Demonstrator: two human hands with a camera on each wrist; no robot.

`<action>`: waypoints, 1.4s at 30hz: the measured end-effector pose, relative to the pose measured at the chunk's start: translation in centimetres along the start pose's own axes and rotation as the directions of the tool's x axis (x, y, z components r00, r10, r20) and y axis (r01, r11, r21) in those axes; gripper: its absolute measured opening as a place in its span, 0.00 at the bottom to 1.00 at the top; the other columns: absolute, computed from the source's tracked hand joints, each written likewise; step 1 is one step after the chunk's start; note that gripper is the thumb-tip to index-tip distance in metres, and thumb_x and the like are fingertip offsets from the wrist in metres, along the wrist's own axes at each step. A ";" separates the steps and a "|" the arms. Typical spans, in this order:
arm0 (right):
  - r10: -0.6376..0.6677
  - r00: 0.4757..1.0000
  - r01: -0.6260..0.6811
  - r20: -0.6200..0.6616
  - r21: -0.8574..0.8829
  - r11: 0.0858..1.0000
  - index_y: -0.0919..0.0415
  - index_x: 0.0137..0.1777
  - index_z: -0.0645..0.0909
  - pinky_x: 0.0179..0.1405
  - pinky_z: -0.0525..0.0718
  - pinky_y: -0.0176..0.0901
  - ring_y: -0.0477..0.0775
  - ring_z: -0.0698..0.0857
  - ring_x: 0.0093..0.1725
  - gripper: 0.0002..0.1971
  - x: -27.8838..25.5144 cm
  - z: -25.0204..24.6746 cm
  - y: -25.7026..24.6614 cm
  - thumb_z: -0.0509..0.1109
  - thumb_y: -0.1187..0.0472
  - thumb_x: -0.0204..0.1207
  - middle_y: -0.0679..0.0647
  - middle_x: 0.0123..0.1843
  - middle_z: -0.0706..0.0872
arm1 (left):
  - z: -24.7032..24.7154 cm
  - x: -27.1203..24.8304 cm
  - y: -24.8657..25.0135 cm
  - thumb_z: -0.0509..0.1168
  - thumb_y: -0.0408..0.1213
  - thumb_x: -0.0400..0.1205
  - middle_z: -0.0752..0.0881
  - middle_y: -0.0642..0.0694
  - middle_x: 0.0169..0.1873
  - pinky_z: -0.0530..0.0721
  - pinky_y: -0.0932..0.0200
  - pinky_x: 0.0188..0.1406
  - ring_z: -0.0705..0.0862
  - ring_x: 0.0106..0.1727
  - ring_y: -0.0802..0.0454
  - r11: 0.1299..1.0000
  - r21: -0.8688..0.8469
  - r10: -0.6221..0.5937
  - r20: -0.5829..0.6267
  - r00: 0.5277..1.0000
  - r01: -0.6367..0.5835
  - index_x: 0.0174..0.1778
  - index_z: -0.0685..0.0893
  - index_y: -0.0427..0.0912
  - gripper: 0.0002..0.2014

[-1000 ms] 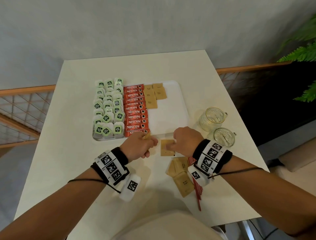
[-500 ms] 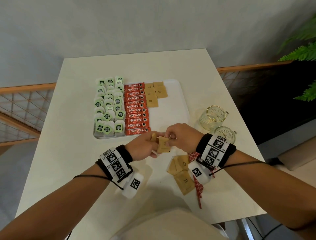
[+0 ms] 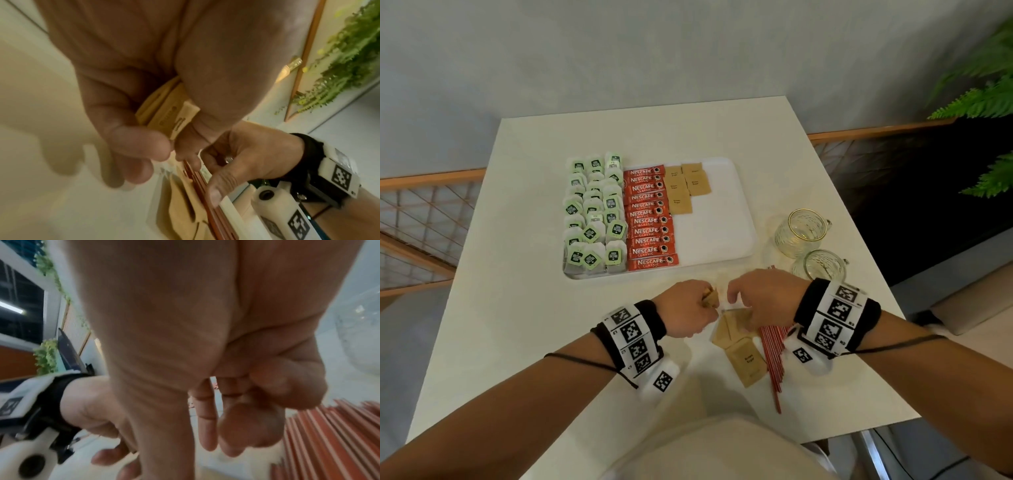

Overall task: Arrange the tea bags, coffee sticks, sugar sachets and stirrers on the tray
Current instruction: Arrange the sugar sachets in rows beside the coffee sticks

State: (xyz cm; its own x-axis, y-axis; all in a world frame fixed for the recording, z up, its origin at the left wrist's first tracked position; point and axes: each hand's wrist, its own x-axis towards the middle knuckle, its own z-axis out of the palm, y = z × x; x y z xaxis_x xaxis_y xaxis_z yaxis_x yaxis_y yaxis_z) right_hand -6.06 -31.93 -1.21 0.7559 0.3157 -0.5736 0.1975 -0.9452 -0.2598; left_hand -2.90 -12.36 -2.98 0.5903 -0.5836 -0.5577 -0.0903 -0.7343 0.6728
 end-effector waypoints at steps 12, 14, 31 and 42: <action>-0.036 0.997 0.028 -0.071 -0.116 0.993 0.52 0.48 0.77 0.33 0.70 0.44 0.52 0.79 0.42 0.21 0.6 1.0 -0.6 0.79 0.38 0.69 0.47 0.45 0.78 | 1.6 0.5 0.2 0.79 0.41 0.71 0.85 0.48 0.46 0.84 0.53 0.43 0.84 0.45 0.49 0.978 0.188 0.105 -0.089 0.990 -0.087 0.52 0.80 0.43 0.19; -0.030 0.996 0.023 -0.085 -0.083 0.996 0.52 0.46 0.74 0.35 0.71 0.45 0.52 0.79 0.40 0.22 0.6 1.0 -0.5 0.78 0.37 0.71 0.45 0.39 0.77 | 1.1 0.6 -0.2 0.79 0.38 0.70 0.85 0.48 0.44 0.86 0.51 0.39 0.84 0.40 0.51 0.992 0.097 0.093 -0.110 0.990 -0.083 0.51 0.80 0.43 0.18; -0.077 0.962 0.165 -0.263 0.331 0.929 0.62 0.50 0.84 0.38 0.84 0.50 0.56 0.86 0.36 0.09 2.4 -3.3 -0.2 0.69 0.55 0.84 0.56 0.38 0.89 | -4.4 -0.1 -1.5 0.72 0.29 0.81 0.88 0.48 0.34 0.79 0.61 0.24 0.80 0.29 0.53 0.868 -0.458 0.039 -0.327 0.944 -0.194 0.52 0.85 0.36 0.06; 0.050 0.927 0.186 -0.372 0.571 0.800 0.64 0.37 0.78 0.32 0.76 0.41 0.45 0.82 0.28 0.16 4.4 -4.5 -0.1 0.67 0.56 0.86 0.46 0.26 0.79 | -7.3 1.6 -1.7 0.73 0.27 0.81 0.84 0.38 0.36 0.81 0.56 0.30 0.81 0.32 0.44 0.816 -0.523 0.009 -0.416 0.909 -0.248 0.51 0.84 0.39 0.07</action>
State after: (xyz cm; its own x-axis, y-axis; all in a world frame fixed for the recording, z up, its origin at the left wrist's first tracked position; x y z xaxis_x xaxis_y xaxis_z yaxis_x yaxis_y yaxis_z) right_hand 0.09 -30.79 -0.22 0.9426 0.2145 -0.2559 -0.0578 -0.6500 -0.7578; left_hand 4.08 -9.52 -1.50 0.8698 -0.3928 -0.2985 0.1996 -0.2730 0.9411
